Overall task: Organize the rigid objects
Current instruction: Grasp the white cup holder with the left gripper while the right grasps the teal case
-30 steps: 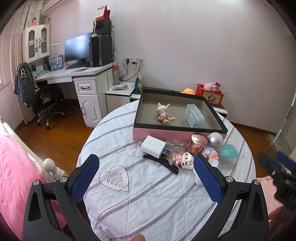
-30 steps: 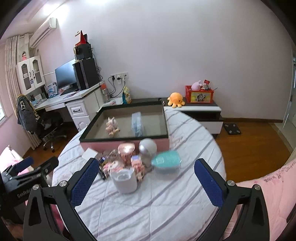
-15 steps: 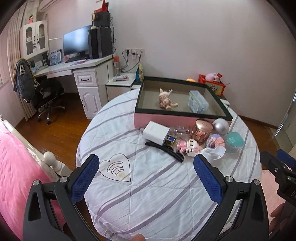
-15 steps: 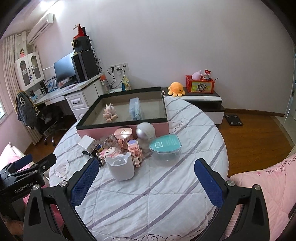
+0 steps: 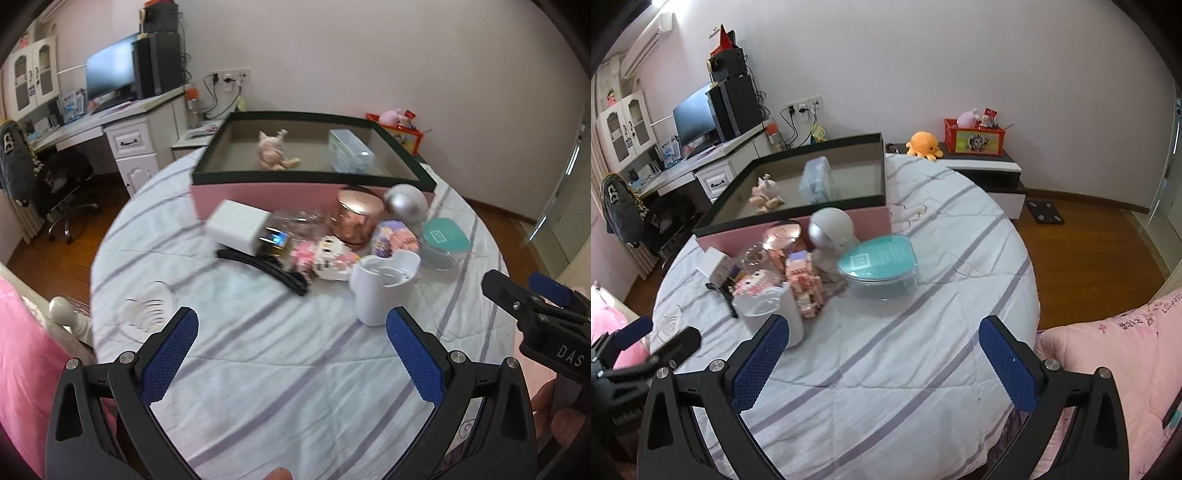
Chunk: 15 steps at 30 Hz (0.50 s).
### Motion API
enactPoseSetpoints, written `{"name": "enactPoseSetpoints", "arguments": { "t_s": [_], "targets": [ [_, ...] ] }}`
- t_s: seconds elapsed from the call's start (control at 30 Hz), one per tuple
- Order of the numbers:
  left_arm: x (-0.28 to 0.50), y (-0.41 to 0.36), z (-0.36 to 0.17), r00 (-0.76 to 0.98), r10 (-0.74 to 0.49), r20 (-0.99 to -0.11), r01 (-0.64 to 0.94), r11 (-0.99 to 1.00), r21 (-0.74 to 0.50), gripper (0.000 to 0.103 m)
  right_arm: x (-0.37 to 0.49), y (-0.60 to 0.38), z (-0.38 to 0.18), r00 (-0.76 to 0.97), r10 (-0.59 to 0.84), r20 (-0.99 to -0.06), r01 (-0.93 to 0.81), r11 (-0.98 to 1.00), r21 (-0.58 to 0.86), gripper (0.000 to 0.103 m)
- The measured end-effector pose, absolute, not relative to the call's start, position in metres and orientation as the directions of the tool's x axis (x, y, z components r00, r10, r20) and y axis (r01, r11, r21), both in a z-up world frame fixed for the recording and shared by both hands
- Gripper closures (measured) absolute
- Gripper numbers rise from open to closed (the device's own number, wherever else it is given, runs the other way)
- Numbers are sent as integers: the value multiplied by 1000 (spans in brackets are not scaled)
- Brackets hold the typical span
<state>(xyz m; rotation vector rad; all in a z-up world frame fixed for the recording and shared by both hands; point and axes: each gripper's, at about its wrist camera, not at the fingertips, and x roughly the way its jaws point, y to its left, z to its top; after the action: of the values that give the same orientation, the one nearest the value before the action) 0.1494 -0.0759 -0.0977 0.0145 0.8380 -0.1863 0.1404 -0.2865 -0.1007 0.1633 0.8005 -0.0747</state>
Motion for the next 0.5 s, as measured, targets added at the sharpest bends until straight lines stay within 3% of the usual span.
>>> {"name": "enactPoseSetpoints", "arguments": {
  "t_s": [0.5],
  "targets": [
    [175, -136, -134, 630, -127, -766, 113, 991, -71, 0, 190, -314, -126, 645, 83, -760, 28, 991, 131, 0]
  ]
}}
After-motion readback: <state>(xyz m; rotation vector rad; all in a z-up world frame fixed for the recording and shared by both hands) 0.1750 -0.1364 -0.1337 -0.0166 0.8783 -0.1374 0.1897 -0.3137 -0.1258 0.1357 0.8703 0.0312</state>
